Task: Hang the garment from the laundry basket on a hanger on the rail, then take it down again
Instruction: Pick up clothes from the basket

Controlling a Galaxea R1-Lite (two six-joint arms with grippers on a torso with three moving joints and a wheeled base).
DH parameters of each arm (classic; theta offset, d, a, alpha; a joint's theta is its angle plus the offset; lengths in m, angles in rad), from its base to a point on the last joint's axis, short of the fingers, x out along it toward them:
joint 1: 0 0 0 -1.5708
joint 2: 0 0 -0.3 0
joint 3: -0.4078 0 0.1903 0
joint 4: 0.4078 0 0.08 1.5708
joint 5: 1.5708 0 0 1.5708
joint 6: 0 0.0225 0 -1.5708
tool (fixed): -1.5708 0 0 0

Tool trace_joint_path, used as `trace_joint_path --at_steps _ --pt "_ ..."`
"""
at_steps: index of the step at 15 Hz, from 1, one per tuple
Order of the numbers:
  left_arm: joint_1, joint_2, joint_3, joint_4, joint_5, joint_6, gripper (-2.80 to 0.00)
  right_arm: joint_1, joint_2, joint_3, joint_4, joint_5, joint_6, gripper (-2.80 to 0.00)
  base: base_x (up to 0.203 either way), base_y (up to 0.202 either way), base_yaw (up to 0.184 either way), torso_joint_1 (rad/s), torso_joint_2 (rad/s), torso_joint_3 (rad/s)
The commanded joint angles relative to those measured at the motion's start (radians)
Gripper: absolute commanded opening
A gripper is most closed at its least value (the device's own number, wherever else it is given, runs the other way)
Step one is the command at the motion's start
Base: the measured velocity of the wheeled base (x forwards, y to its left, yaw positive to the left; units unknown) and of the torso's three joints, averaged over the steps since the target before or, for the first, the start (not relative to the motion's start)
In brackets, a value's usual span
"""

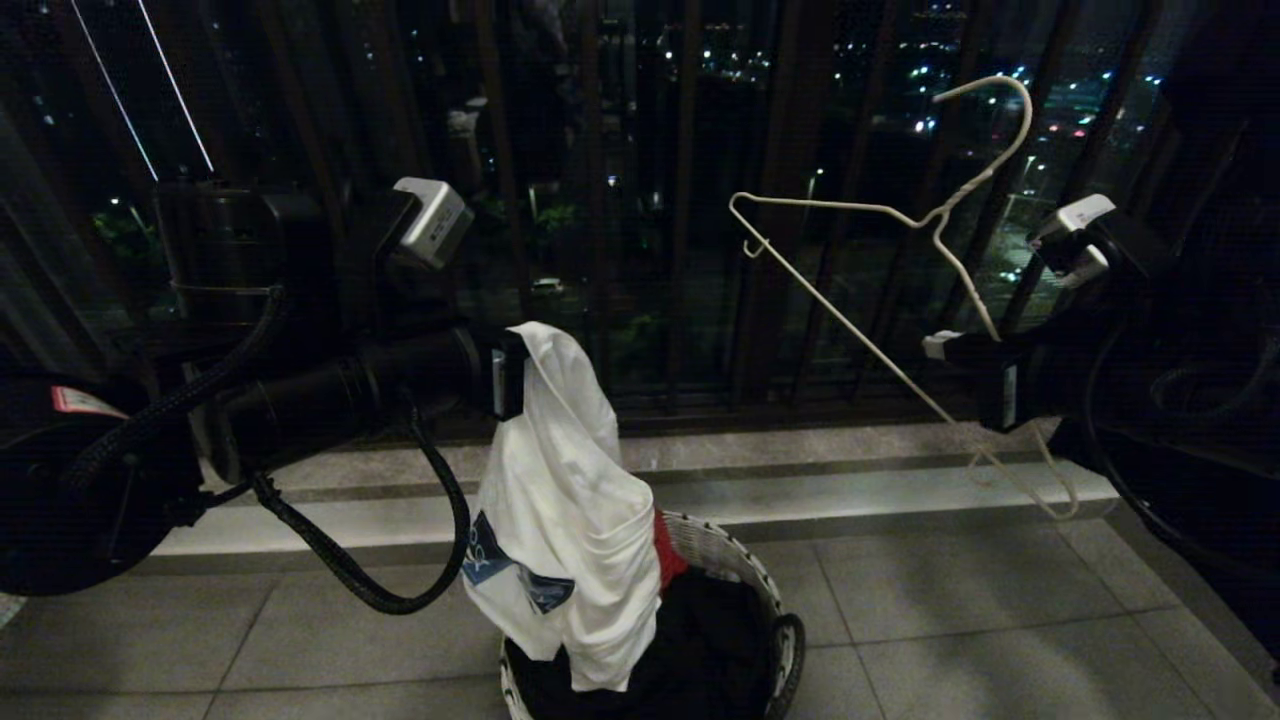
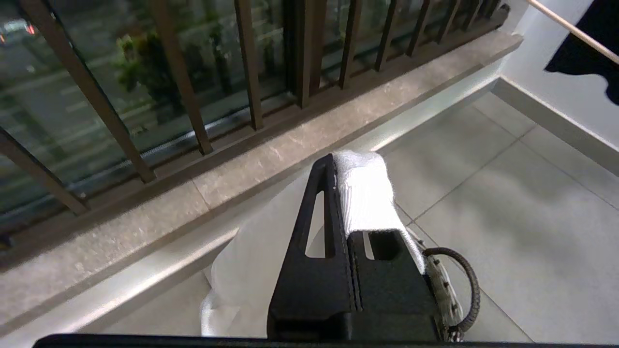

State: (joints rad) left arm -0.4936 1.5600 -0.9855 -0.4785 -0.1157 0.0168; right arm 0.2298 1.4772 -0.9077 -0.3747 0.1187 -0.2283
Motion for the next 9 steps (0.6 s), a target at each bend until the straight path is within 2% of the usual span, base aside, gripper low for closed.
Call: trace_joint_path --at_steps 1,9 --pt "0.0 0.006 0.001 -0.003 -0.001 0.0 -2.8 0.002 0.002 0.001 -0.003 0.001 -0.002 -2.8 0.0 0.0 0.0 0.003 0.0 0.198" --pt "0.0 0.008 0.011 -0.038 0.001 0.003 -2.8 0.003 0.003 0.001 -0.003 0.002 -0.002 -2.8 0.0 0.0 0.0 0.0 0.0 0.207"
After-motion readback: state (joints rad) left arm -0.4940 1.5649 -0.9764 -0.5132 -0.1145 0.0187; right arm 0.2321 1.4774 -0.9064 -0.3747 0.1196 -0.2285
